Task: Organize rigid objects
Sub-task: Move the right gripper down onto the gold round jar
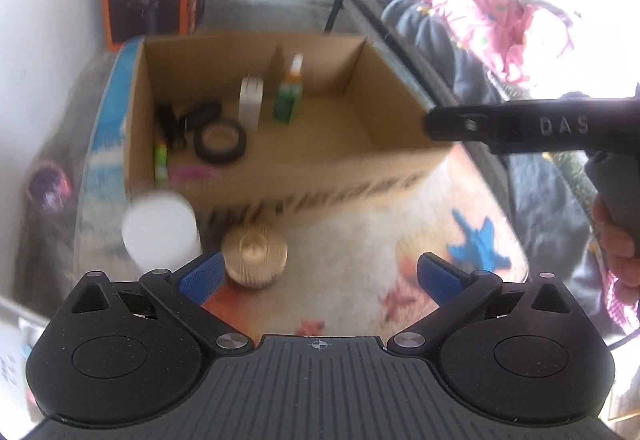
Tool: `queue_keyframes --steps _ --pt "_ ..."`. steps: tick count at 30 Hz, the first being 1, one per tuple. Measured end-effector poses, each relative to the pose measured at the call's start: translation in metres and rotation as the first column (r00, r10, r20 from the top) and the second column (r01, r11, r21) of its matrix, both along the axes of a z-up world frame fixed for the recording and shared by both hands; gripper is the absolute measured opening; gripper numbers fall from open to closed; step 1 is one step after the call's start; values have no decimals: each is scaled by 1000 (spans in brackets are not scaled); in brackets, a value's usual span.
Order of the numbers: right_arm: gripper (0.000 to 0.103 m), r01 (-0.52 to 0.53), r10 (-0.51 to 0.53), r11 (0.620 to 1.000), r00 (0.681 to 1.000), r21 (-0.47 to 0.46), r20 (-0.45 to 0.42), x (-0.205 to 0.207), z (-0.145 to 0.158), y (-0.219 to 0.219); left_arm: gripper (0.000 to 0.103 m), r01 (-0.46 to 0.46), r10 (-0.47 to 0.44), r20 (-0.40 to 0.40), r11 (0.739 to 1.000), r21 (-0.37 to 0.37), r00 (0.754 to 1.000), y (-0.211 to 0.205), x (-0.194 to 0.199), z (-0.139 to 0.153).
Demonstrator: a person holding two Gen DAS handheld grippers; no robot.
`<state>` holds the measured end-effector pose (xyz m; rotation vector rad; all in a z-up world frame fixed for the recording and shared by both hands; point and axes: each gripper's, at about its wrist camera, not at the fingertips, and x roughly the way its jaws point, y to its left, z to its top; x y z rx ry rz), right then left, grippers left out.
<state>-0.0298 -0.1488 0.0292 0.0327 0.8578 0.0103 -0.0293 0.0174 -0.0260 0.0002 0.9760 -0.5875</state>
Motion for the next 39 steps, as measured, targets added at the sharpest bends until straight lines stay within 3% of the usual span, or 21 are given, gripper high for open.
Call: queue_keyframes --steps 5,11,15,19,21,28,32,39 --pt "103 -58 69 992 993 112 -92 14 -43 25 103 -9 9 3 996 90 1000 -8 -3 -34" --pt "101 15 52 945 979 326 -195 31 -91 16 100 8 -15 45 988 152 999 -17 -5 -60" --pt "83 67 48 887 971 456 -236 35 -113 5 93 7 -19 65 984 179 998 -21 -5 -71" --pt "74 79 77 840 961 536 -264 39 -128 2 86 -12 -7 87 977 213 996 -24 0 -78" --pt "71 75 96 830 957 553 -274 43 -134 5 84 -23 2 95 974 224 996 -25 4 -80" --pt "42 25 163 822 947 569 -277 57 -141 14 76 -28 3 101 971 238 995 -30 14 -85" --pt "39 8 180 829 943 560 -280 59 -140 12 76 -15 -11 106 970 241 994 -33 12 -85" --pt "39 28 148 851 945 524 -290 52 -137 -14 76 92 -114 96 974 208 989 -51 5 -79"
